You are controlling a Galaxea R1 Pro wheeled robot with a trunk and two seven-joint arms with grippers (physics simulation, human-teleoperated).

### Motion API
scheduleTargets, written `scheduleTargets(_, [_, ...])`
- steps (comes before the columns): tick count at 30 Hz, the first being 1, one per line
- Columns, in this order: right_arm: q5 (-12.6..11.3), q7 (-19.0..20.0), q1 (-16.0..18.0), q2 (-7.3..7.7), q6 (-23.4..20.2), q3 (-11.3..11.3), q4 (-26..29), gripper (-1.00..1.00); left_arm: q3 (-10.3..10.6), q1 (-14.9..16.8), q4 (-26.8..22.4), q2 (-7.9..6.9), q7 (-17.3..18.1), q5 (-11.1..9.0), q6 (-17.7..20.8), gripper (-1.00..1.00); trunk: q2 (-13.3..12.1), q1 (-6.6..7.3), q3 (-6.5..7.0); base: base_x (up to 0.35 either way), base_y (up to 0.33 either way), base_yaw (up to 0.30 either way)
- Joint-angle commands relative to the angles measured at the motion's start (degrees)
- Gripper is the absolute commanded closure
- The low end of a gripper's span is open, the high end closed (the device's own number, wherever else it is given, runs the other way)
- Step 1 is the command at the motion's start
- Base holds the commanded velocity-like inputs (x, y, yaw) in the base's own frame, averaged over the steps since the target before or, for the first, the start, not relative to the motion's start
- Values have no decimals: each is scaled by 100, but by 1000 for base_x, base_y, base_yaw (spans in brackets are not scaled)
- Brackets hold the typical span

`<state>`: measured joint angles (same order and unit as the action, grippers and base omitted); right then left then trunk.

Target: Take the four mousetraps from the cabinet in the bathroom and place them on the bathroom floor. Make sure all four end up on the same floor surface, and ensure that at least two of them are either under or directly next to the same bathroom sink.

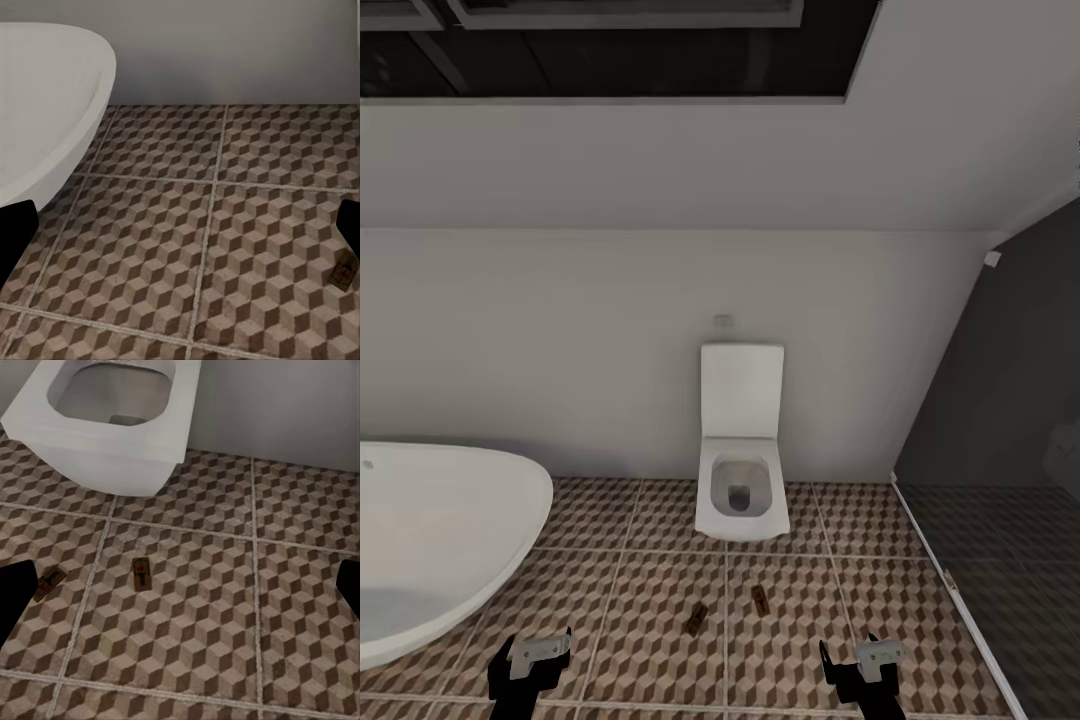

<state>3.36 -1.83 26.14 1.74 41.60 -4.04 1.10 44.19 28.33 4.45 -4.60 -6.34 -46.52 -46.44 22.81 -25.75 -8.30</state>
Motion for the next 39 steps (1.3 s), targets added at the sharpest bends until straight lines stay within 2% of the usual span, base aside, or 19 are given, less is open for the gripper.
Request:
scheduleTargets(1, [7, -19, 5, 2, 15, -36, -5, -100, 37, 6, 11, 3, -60, 38, -14, -100, 11, -4, -2, 0, 0, 0])
scheduleTargets(39, [7, -19, 5, 2, 15, -38, -5, -100, 37, 6, 11, 3, -60, 39, -14, -100, 11, -4, 352, 0, 0, 0])
